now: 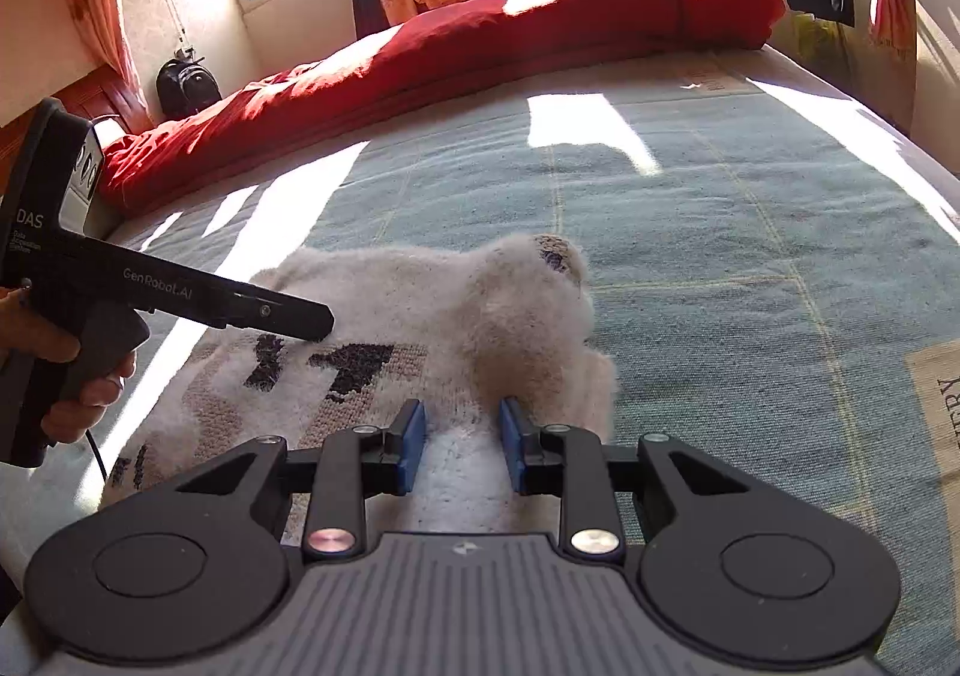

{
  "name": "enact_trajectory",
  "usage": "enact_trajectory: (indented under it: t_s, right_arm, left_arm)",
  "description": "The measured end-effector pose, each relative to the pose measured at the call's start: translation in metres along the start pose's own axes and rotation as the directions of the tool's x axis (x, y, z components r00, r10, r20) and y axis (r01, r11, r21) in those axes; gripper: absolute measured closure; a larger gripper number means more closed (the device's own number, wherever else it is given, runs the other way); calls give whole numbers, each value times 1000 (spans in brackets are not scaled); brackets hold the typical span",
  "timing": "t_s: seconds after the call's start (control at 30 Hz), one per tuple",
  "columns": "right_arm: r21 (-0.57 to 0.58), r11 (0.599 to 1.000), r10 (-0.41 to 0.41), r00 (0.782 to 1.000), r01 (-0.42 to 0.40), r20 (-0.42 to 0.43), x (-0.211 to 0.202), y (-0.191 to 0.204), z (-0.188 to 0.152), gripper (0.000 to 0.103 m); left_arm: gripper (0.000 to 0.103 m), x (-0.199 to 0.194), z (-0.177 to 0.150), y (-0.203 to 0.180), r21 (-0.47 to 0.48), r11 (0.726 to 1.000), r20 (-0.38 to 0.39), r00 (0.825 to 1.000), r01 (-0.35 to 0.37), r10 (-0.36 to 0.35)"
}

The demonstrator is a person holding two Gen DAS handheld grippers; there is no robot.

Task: Fold clothes

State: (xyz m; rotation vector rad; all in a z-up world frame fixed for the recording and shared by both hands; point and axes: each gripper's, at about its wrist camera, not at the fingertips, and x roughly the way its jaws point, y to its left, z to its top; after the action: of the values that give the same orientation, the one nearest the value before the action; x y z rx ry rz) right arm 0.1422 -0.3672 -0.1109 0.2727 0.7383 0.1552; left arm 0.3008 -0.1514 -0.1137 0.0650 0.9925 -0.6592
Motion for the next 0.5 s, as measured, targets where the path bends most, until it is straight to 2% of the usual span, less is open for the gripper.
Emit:
enact_trajectory:
  t_s: [0.23, 0.33, 0.37, 0.43, 0.5]
  right_arm:
    - [-3, 1000, -7, 1000, 7, 6, -2, 2, 0, 71]
    - [12, 1000, 2, 1000, -2, 8, -12, 5, 4, 70]
    - [14, 1000, 2, 1000, -3, 13, -19, 8, 5, 65]
    - [-8, 1000, -3, 1000, 3, 21, -35, 18, 3, 58]
    - [-34, 999, -3, 1000, 4, 25, -51, 30, -2, 58]
  left_arm:
    - [1, -44, -5, -19, 24, 1000, 20, 1000, -17, 16]
    - [1, -77, -21, -38, 28, 999, 57, 998, 35, -37]
    - [1, -86, -28, -44, 25, 998, 69, 996, 52, -54]
    - [1, -97, -42, -53, 13, 996, 77, 993, 83, -84]
    - [1, -99, -54, -59, -16, 994, 72, 992, 106, -105]
